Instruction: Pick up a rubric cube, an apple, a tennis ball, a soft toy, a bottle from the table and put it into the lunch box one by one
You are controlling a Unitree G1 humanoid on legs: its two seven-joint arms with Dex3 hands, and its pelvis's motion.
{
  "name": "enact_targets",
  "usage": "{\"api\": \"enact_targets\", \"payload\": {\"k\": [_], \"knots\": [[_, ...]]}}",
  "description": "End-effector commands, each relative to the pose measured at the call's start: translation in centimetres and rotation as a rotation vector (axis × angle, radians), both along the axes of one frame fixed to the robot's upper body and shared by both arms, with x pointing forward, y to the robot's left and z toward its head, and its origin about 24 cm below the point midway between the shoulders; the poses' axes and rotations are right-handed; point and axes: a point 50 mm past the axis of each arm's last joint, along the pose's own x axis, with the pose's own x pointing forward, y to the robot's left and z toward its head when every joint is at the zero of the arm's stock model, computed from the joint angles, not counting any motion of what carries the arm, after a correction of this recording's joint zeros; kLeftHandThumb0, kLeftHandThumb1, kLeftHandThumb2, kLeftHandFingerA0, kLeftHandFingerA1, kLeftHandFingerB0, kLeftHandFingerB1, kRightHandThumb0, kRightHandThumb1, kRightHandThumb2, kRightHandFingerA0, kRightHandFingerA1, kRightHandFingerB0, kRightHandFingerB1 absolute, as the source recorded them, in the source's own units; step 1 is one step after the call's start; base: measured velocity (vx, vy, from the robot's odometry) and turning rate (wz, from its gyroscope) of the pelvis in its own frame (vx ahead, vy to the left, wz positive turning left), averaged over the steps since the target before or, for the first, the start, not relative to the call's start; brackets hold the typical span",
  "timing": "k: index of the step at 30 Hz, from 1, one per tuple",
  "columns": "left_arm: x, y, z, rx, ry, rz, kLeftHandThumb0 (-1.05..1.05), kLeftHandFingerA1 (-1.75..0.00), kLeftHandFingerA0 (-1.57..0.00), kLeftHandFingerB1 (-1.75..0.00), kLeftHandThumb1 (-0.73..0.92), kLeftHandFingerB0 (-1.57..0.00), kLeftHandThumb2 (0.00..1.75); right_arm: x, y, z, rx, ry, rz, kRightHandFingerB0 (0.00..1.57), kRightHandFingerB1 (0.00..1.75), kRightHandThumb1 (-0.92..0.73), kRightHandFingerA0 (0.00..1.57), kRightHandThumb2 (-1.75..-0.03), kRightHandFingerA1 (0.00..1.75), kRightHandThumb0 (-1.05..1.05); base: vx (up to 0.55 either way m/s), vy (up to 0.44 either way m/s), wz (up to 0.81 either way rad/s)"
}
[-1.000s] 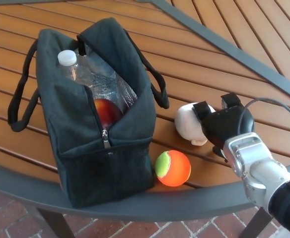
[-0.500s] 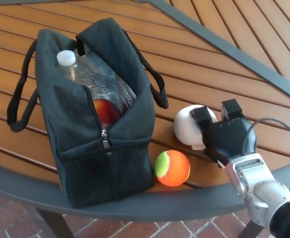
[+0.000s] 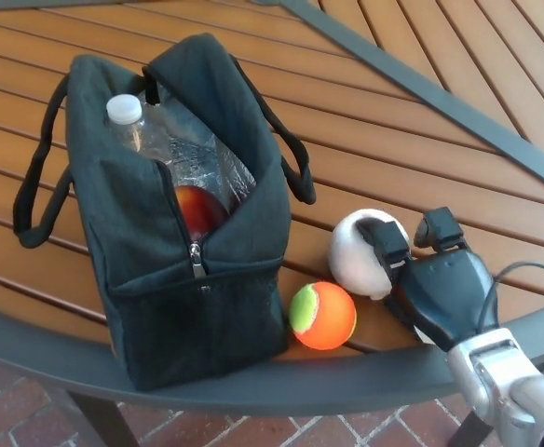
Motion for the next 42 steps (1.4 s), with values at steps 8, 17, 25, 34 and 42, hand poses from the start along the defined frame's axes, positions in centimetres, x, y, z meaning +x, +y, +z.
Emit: {"api": "enact_targets", "payload": {"k": [8, 17, 25, 34, 42], "knots": [[0.5, 0.8, 0.5, 0.051, -0.048, -0.023, 0.02, -1.15, -1.09, -1.01, 0.59, -0.96, 0.93, -2.0, -1.8, -0.1, 0.481, -0.110, -0.195, 0.67, 1.69, -0.59, 0.82, -1.04, 1.75, -0.23, 0.00, 0.000, 0.00], [0.3, 0.8, 0.5, 0.056, -0.046, -0.031, 0.06, -1.15, -1.06, -1.01, 0.53, -0.96, 1.02, -2.5, -1.5, 0.7, 0.806, -0.171, -0.264, 0.78, 1.62, -0.53, 0.85, -1.13, 1.71, -0.18, 0.00, 0.000, 0.00], [0.1, 0.9, 0.5, 0.045, -0.054, -0.033, 0.04, -1.18, -1.09, -1.02, 0.54, -0.97, 1.03, -2.9, -1.2, 0.8, 0.960, -0.156, -0.302, 0.78, 1.60, -0.54, 0.84, -1.14, 1.69, -0.17, 0.00, 0.000, 0.00], [0.0, 1.1, 0.6, 0.038, -0.059, -0.029, 0.06, -1.19, -1.06, -1.03, 0.52, -0.98, 1.09, -3.2, -0.9, 1.8, 1.241, -0.173, -0.308, 0.81, 1.63, -0.51, 0.86, -1.15, 1.73, -0.21, 0.00, 0.000, 0.00], [0.0, 1.3, 0.5, 0.037, -0.054, -0.012, 0.04, -1.18, -1.09, -1.02, 0.55, -0.97, 1.02, -2.4, 0.1, 4.9, 1.476, -0.132, -0.156, 0.91, 1.59, -0.34, 1.00, -1.41, 1.67, -0.12, 0.00, 0.000, 0.00]]}}
